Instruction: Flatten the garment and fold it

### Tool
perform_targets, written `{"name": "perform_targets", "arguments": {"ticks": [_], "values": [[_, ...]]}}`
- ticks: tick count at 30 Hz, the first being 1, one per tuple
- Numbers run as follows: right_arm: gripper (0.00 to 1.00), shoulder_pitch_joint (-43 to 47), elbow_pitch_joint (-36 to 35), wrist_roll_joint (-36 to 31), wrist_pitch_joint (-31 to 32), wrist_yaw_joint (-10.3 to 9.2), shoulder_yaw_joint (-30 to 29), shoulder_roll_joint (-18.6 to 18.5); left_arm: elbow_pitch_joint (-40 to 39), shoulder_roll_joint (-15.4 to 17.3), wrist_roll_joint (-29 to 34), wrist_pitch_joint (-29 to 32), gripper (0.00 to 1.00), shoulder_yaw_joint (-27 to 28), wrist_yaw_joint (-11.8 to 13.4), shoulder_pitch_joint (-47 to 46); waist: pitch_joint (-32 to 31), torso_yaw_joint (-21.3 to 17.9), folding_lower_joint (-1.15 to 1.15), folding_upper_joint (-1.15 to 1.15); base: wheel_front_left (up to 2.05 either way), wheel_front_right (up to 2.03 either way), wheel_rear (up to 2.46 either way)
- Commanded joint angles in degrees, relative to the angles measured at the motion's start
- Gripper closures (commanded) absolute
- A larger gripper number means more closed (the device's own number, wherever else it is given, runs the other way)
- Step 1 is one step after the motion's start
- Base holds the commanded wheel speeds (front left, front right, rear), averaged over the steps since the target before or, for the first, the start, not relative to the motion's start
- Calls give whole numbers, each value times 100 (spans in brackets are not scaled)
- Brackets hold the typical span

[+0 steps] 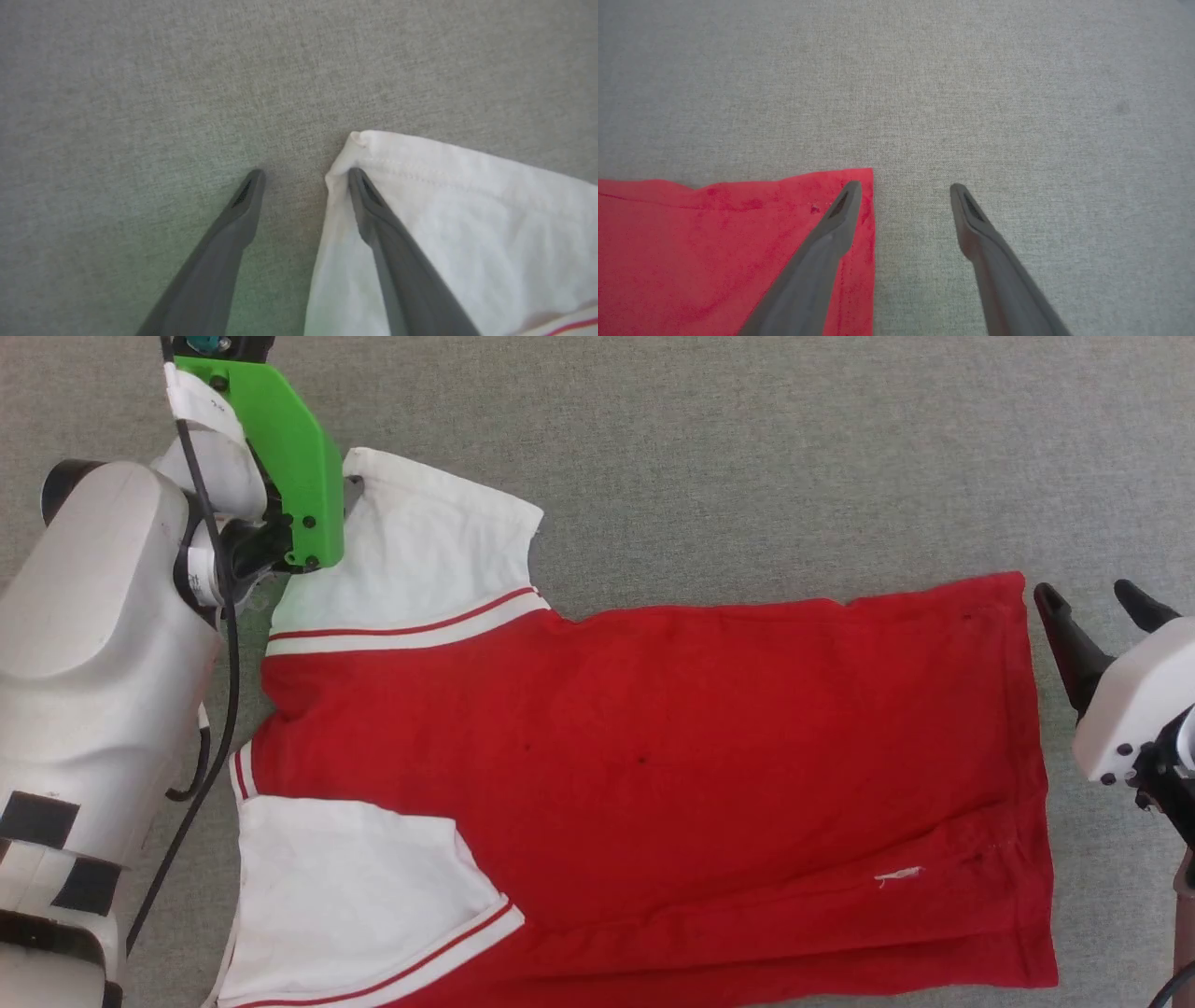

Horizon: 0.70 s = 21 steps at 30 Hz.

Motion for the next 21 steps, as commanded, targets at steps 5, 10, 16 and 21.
{"name": "perform_targets", "arguments": {"ticks": [5, 10, 16, 21], "values": [[0, -76, -64, -78, 31, -9, 1, -29, -10, -155, -271, -102, 100, 27, -156, 299, -118, 110, -1, 0, 0, 0, 0], [0, -134, -53, -98, 223, -9, 155, -179, -368, -169, -605, -468, 100, 384, -302, 299, -246, 202, -1, 0, 0, 0, 0], [0, -261, 152, -225, 888, -9, 446, -486, -991, -23, -863, -760, 100, 678, -426, 509, -337, 313, -1, 0, 0, 0, 0], [0, -440, 500, -395, 1445, -9, 773, -709, -1688, 67, -1019, -792, 100, 754, -399, 902, -328, 370, -1, 0, 0, 0, 0]]}}
